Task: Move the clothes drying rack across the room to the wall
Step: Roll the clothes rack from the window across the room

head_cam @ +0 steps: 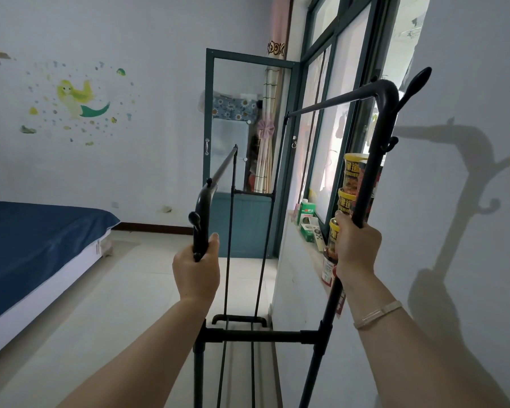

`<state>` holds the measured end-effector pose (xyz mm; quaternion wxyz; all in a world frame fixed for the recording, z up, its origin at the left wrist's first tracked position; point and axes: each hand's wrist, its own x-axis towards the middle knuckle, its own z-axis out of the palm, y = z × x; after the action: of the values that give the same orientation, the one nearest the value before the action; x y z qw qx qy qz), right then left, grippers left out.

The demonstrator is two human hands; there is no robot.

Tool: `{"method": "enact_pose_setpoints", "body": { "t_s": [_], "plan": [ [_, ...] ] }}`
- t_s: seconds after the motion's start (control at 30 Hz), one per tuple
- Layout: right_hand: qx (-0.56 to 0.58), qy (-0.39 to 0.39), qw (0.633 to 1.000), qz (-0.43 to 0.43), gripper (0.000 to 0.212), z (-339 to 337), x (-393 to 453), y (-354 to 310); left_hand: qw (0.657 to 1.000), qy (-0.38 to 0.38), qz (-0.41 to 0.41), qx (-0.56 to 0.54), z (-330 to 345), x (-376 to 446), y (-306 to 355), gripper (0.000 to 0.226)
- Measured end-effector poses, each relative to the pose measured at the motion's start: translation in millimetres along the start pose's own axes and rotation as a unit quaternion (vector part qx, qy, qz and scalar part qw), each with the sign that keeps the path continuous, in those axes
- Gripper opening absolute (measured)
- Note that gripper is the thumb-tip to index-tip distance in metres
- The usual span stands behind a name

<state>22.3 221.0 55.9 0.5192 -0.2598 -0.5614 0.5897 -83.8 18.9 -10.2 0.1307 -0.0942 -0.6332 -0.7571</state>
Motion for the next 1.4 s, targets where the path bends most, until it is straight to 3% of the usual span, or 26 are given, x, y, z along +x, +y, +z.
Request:
{"method": "enact_pose_setpoints", "body": {
  "t_s": [0.13,0.3,0.4,0.5,1.4],
  "plan": [
    [0.001,-0.018,1.0,-0.008,0.014,15,6,7,1.0,0.009,0.007,0.004,-3,14,-6,0.053],
    [0.005,-0.022,0.999,-0.027,0.026,38,10,15,1.0,0.024,0.018,0.005,-7,32,-11,0.054],
    [0.037,-0.068,0.996,-0.044,0.04,50,12,22,0.999,0.024,0.027,0.002,-12,41,-12,0.053],
    [0.041,-0.091,0.993,-0.058,0.037,61,15,25,0.999,0.026,0.039,0.002,-15,49,-14,0.053],
    [0.066,-0.18,0.981,-0.017,0.043,173,100,82,0.988,0.122,0.093,0.011,11,142,-59,0.044]
  ]
}}
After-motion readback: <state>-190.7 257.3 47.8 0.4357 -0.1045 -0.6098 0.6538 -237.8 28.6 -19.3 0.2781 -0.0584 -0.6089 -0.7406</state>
